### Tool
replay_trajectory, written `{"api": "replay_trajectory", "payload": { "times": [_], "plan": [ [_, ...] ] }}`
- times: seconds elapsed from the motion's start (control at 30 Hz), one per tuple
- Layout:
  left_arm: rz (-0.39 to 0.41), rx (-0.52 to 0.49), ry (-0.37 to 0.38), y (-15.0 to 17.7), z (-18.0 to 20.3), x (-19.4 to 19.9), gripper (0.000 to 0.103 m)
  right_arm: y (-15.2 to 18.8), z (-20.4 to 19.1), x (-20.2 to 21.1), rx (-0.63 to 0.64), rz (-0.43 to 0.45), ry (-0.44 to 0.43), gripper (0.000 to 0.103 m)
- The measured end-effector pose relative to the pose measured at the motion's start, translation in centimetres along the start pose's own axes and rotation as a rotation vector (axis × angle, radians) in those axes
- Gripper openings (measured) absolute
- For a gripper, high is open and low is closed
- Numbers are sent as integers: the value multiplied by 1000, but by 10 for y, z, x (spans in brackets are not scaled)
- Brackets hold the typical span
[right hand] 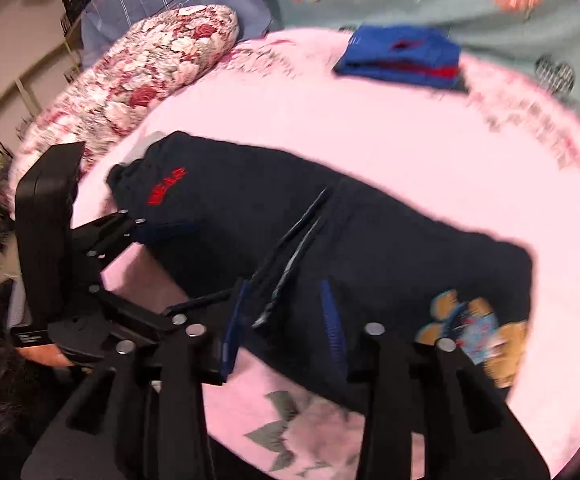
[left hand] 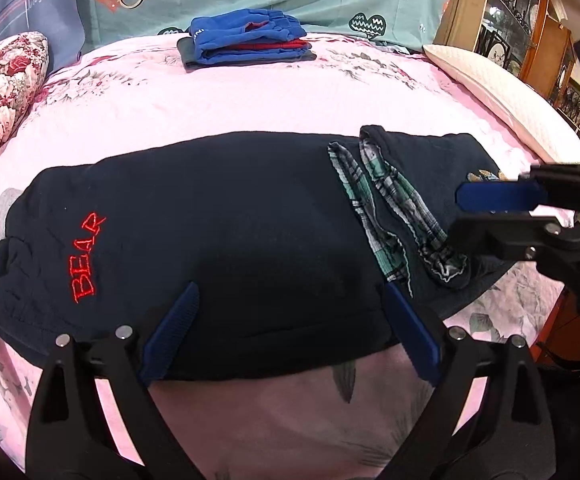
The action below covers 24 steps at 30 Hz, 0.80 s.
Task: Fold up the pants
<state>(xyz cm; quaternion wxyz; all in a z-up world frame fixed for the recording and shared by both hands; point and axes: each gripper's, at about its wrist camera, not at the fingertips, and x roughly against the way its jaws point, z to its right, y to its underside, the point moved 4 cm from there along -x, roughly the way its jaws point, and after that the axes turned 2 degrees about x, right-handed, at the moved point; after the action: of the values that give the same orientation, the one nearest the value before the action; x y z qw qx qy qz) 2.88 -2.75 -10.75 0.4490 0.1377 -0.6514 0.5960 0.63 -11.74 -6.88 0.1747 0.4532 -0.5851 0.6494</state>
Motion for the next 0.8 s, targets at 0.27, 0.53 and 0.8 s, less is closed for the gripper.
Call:
{"api": "replay_trajectory", "payload": {
  "times": [0.27,0.53,0.8],
  "plan": [
    [6,-1,8,2,-1,3,95,-3,23,-6,-129,-10,-87,2],
    [12,2,13,3,-4,3,95,-21,5,2,-111,-15,-217,2],
    [15,8,1,6,-10,7,95,-6,-3,-9,-4,-16,24,31]
  ]
}}
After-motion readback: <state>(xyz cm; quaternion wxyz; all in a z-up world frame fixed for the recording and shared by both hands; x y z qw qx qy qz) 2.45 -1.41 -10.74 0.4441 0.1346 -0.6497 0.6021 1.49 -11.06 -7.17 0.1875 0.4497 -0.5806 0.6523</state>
